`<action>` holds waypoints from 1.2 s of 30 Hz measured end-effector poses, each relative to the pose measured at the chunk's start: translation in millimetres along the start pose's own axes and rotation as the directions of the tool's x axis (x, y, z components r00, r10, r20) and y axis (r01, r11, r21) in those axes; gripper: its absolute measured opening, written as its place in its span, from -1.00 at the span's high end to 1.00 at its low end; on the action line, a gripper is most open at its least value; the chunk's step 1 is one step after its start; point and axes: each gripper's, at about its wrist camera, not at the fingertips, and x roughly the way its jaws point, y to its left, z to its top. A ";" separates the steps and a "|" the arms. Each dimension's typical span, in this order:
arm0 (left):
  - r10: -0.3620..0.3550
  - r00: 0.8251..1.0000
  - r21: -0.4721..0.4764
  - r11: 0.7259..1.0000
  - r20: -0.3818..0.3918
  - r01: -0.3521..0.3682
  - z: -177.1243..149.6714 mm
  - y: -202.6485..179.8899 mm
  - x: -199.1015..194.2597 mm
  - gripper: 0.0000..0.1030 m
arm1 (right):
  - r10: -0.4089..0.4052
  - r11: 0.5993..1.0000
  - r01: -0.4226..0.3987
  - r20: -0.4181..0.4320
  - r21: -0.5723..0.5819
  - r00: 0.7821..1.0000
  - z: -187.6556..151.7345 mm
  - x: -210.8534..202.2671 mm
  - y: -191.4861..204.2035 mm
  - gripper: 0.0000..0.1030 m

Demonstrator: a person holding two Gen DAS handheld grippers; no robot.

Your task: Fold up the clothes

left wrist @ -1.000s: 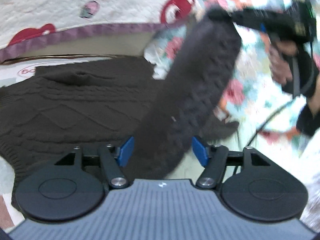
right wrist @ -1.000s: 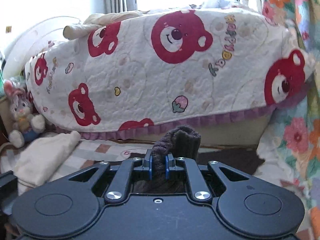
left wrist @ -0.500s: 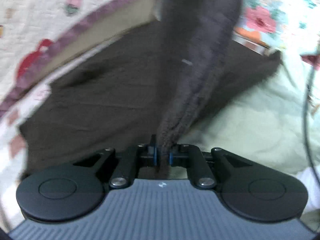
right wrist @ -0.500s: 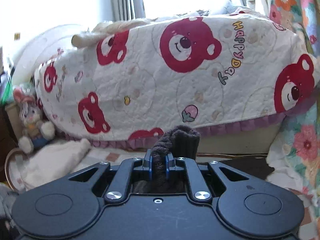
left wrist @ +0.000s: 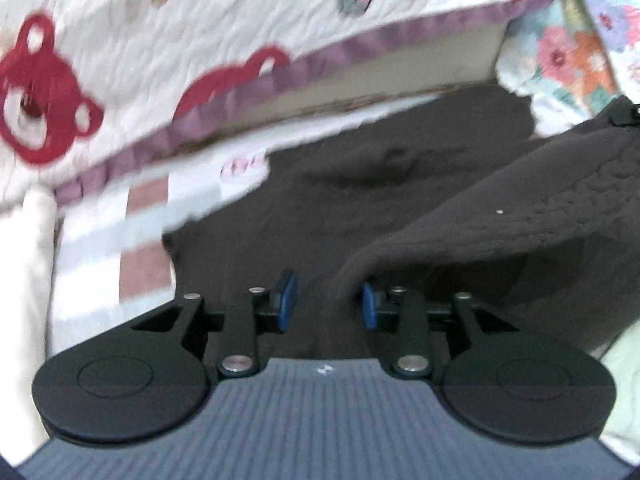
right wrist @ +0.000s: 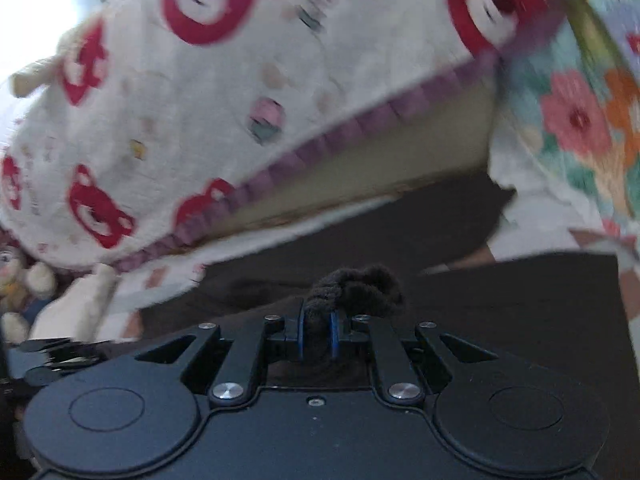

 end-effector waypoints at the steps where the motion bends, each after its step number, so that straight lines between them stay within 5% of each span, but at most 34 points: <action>1: 0.002 1.000 -0.026 1.000 -0.017 -0.002 -5.1 6.8 2.2 0.33 | -0.010 1.000 0.010 -0.014 0.005 1.000 -2.2 14.0 -6.4 0.72; 6: 0.017 0.999 -0.169 0.985 -0.034 -0.022 -22.2 46.5 -11.0 0.13 | -0.021 0.995 0.024 -0.033 0.096 0.999 -0.2 64.9 -32.3 0.70; 11: 0.065 0.997 -0.152 0.986 -0.040 -0.070 -37.5 54.6 -40.6 0.10 | -0.060 0.998 0.060 -0.011 -0.020 0.998 -0.1 80.4 -33.1 0.67; 17: -0.056 0.998 -0.210 0.976 -0.038 0.047 -69.4 58.5 -60.5 -0.09 | -0.134 0.971 0.134 0.013 -0.196 0.991 -5.1 67.3 -36.3 0.48; 20: -0.057 0.997 -0.200 0.979 -0.060 0.044 -90.0 51.1 -59.0 -0.13 | -0.163 0.937 0.157 0.008 -0.312 0.987 -16.2 60.2 -27.4 0.47; 23: -0.003 0.998 -0.136 0.991 -0.070 -0.006 -96.4 42.5 -50.6 -0.13 | -0.132 0.881 0.109 -0.019 -0.460 0.991 -35.2 51.8 -8.2 0.38; 25: 0.017 0.999 -0.105 0.994 -0.045 -0.022 -93.8 39.8 -46.3 -0.20 | -0.081 0.795 0.035 -0.050 -0.605 0.995 -53.1 48.5 12.3 0.12; 27: 0.018 0.999 -0.103 0.994 -0.032 -0.021 -89.3 41.0 -38.5 -0.42 | -0.021 0.716 -0.045 -0.086 -0.697 0.996 -67.1 48.2 28.9 0.13; 30: -0.006 0.999 -0.104 0.995 -0.047 0.001 -79.8 46.8 -24.2 -0.47 | 0.068 0.678 -0.157 -0.152 -0.718 0.986 -72.6 56.9 43.6 0.16; 32: -0.048 0.998 -0.103 0.994 -0.049 0.043 -73.1 48.6 -22.6 -0.02 | 0.052 0.623 -0.150 -0.151 -0.767 0.987 -77.2 69.3 51.6 0.14; 33: -0.069 0.996 -0.102 0.993 -0.049 0.063 -69.7 49.5 -21.8 0.37 | 0.036 0.584 -0.138 -0.144 -0.800 0.989 -80.5 76.6 53.9 0.11; 36: -0.123 0.992 -0.216 0.969 0.011 0.123 -66.0 60.4 -27.4 0.32 | -0.002 0.512 -0.169 -0.197 -0.842 0.980 -90.6 99.6 50.6 -0.14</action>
